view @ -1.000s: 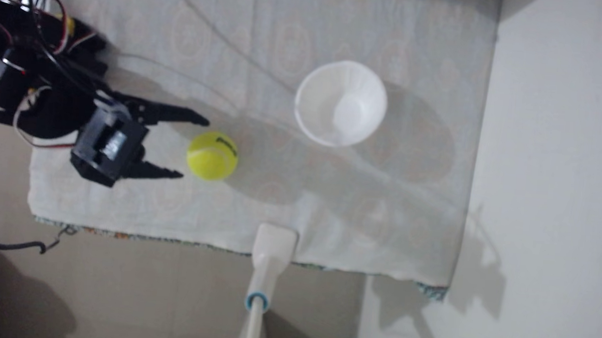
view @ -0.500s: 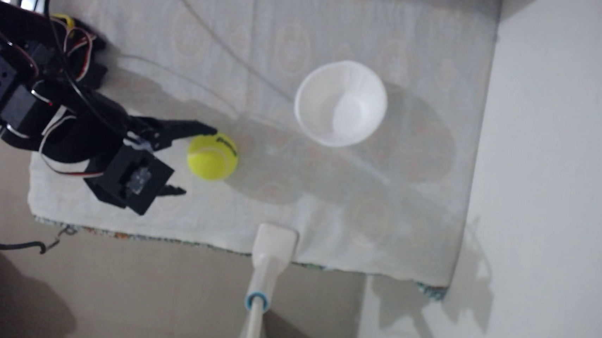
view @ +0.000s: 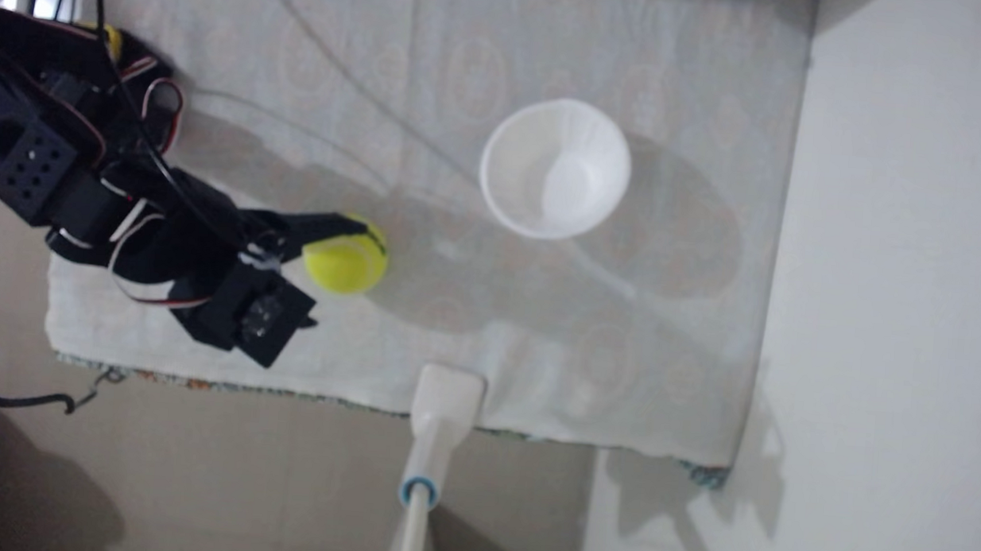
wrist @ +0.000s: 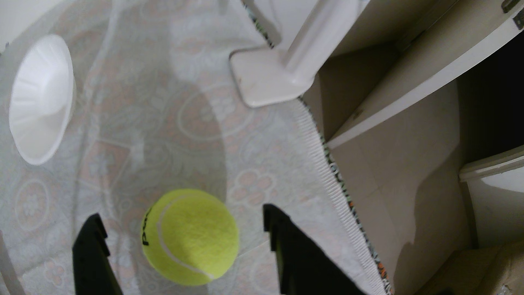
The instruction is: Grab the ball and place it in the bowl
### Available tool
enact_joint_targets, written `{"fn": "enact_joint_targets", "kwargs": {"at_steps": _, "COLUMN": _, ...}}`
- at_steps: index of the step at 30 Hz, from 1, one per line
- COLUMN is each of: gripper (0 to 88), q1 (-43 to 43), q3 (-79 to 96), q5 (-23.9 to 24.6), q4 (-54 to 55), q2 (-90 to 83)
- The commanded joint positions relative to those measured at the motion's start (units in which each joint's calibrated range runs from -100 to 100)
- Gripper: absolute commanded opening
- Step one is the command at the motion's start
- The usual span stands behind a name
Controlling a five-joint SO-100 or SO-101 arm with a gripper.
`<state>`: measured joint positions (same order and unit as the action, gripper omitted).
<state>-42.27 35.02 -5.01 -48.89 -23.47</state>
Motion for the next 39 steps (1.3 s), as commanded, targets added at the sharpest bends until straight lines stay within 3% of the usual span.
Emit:
{"fn": "enact_joint_targets", "kwargs": {"at_steps": 1, "gripper": 38.3, "q1": -0.5, "q3": 0.7, "q5": -0.2, "q4": 2.7, "q2": 0.4}}
{"fn": "enact_joint_targets", "kwargs": {"at_steps": 20, "gripper": 37.8, "q1": 1.1, "q3": 15.2, "q5": -1.0, "q4": 10.2, "q2": 0.3}}
{"fn": "enact_joint_targets", "kwargs": {"at_steps": 39, "gripper": 37.4, "q1": 2.7, "q3": 17.3, "q5": -0.8, "q4": 17.5, "q2": 4.2}}
